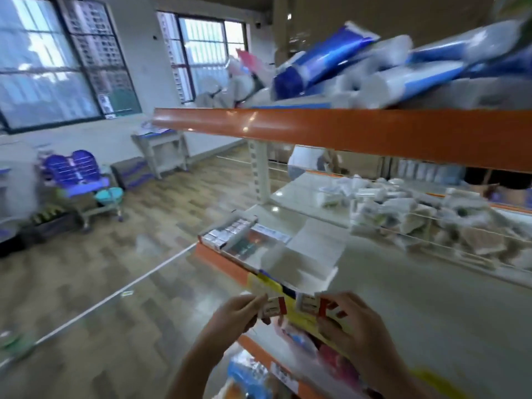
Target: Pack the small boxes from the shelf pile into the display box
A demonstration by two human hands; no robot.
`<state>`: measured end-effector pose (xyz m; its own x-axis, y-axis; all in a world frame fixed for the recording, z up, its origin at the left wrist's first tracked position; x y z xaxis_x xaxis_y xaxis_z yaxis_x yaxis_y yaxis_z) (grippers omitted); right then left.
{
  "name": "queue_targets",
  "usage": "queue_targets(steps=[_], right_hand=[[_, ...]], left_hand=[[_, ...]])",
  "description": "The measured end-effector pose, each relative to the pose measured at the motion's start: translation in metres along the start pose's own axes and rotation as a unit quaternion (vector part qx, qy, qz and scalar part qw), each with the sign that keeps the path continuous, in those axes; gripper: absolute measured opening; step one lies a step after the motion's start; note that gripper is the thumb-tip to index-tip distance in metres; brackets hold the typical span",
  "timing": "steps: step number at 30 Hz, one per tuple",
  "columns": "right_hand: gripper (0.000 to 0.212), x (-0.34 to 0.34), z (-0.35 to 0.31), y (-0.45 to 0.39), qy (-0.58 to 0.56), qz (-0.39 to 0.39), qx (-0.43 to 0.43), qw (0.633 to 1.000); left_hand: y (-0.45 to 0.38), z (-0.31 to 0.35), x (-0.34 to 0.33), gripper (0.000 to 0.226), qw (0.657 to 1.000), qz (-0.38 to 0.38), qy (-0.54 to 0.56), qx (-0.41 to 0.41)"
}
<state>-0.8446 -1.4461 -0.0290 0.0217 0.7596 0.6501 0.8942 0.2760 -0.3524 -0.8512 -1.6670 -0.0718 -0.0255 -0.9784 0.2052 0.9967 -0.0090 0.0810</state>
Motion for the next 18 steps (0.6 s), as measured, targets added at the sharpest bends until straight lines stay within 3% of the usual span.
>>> queue_targets(steps=[6, 18], right_hand=[[0.036, -0.050, -0.024, -0.081, -0.019, -0.005, 0.027, 0.999], [0.032, -0.117, -0.036, -0.219, 0.033, -0.012, 0.019, 0.999]], left_hand=[[-0.050, -0.009, 0.077, 0.039, 1.000, -0.005, -0.012, -0.002], [-0.193, -0.014, 0.192, 0.061, 0.999, 0.004, -0.050, 0.003]])
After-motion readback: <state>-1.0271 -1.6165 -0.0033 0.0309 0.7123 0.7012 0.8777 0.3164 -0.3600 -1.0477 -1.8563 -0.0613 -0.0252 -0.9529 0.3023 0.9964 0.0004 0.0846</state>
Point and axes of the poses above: each hand's wrist, its own y-axis away from the middle knuckle, its own x-axis out of the back of the hand, z = x × y, the point moved 6 cm from there along -y, towards the middle knuckle, and after that the axes turned 6 degrees about y, right-handed, at the moved point
